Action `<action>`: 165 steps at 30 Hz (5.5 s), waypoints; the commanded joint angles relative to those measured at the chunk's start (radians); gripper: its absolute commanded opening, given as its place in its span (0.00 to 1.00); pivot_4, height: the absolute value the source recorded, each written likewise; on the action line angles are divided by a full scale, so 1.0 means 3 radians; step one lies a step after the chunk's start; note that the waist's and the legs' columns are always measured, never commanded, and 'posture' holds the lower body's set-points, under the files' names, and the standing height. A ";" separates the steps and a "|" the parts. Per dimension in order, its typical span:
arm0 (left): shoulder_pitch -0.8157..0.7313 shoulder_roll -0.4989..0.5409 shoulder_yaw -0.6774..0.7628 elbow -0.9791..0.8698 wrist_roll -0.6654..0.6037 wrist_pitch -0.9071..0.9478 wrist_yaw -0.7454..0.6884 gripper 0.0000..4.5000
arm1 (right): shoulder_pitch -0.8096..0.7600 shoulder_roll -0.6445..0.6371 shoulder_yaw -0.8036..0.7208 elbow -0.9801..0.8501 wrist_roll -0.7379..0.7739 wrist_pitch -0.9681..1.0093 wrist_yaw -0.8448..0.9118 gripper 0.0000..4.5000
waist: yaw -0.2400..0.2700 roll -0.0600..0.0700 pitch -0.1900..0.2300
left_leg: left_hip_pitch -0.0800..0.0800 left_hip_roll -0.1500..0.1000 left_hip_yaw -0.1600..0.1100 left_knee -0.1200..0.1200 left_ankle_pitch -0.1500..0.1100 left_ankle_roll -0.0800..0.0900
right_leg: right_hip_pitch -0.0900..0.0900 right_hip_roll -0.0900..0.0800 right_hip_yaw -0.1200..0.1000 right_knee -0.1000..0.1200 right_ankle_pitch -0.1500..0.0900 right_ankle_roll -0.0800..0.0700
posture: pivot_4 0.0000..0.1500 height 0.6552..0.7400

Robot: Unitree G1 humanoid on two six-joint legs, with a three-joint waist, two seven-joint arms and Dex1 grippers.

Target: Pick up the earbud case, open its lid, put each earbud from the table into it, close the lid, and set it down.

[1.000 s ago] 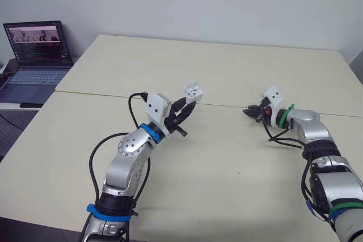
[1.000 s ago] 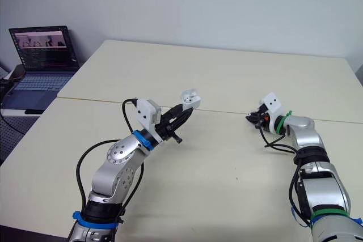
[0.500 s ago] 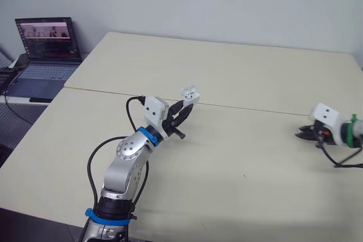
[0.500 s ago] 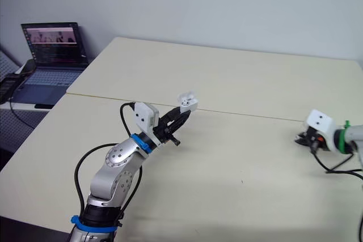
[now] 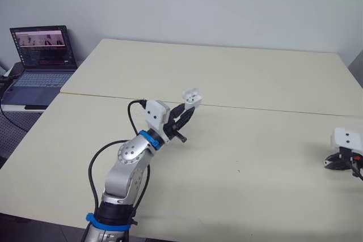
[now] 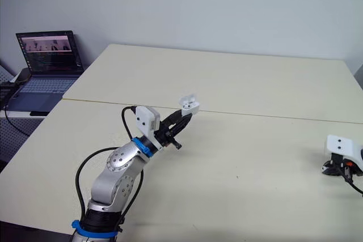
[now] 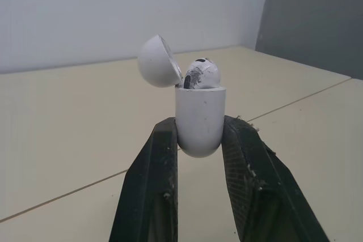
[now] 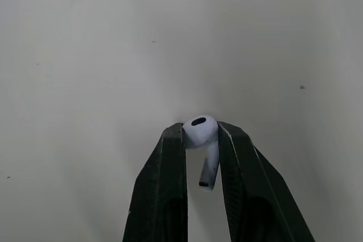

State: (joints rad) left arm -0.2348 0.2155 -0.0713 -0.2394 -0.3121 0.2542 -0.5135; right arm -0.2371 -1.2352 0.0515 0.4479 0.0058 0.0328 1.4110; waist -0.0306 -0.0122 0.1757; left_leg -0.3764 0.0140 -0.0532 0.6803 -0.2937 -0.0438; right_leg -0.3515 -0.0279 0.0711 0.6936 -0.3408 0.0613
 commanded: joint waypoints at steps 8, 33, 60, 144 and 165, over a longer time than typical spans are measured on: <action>-0.0003 0.0006 0.0031 -0.0187 -0.0032 -0.0030 0.0033 0.17 | 0.0437 -0.0070 -0.0250 -0.0156 -0.0116 -0.0266 -0.0506 0.09 | 0.0005 -0.0002 0.0000 | -0.0004 0.0000 -0.0004 0.0000 0.0000 0.0000 | 0.0018 -0.0004 -0.0003 -0.0043 0.0017 0.0017 | 1.00 1.00; -0.0001 -0.0032 -0.0009 -0.0191 -0.0027 -0.0033 0.0077 0.17 | 0.0035 -0.0100 0.0004 0.0123 -0.0413 -0.0341 -0.0421 0.43 | 0.0007 -0.0009 0.0004 | -0.0003 -0.0011 -0.0008 -0.0001 0.0000 0.0001 | 0.0026 -0.0023 -0.0008 -0.0049 0.0019 0.0021 | 1.00 1.00; -0.0436 -0.0057 -0.0024 0.0383 -0.0085 -0.0205 -0.0283 0.17 | -0.1230 0.2498 -0.0662 -0.2730 0.2054 0.2605 -0.2483 0.09 | 0.0042 -0.0004 0.0017 | -0.0045 -0.0013 -0.0035 0.0000 0.0003 -0.0002 | -0.0009 -0.0021 -0.0025 -0.0043 0.0021 0.0022 | 1.00 1.00; -0.0380 0.0131 -0.0191 -0.0070 -0.0459 0.0305 -0.0753 0.17 | -0.1537 0.1945 -0.0196 -0.2408 0.2539 0.3510 -0.2325 0.00 | 0.0004 -0.0005 0.0018 | -0.0085 -0.0017 -0.0016 -0.0008 0.0026 0.0012 | -0.0070 -0.0028 -0.0022 -0.0020 0.0026 0.0014 | 1.00 1.00; -0.0106 -0.0695 0.0353 0.0263 -0.1652 0.3063 0.0799 0.17 | 0.0233 0.1187 -0.0697 -0.2955 0.1975 0.1672 -0.1206 0.98 | -0.0012 -0.0009 0.0020 | -0.0065 -0.0016 -0.0024 -0.0006 0.0027 0.0012 | -0.0039 -0.0016 -0.0018 -0.0037 0.0034 0.0023 | 1.00 1.00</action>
State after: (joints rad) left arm -0.2806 0.0192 0.0033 -0.1561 -0.7835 1.1299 -0.3111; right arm -0.1640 -0.8725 -0.1366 -0.4145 0.6035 0.5603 1.0487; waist -0.0342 -0.0148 0.1818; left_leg -0.3957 0.0094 -0.0607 0.6784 -0.2854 -0.0403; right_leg -0.3626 -0.0315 0.0654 0.6825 -0.3303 0.0681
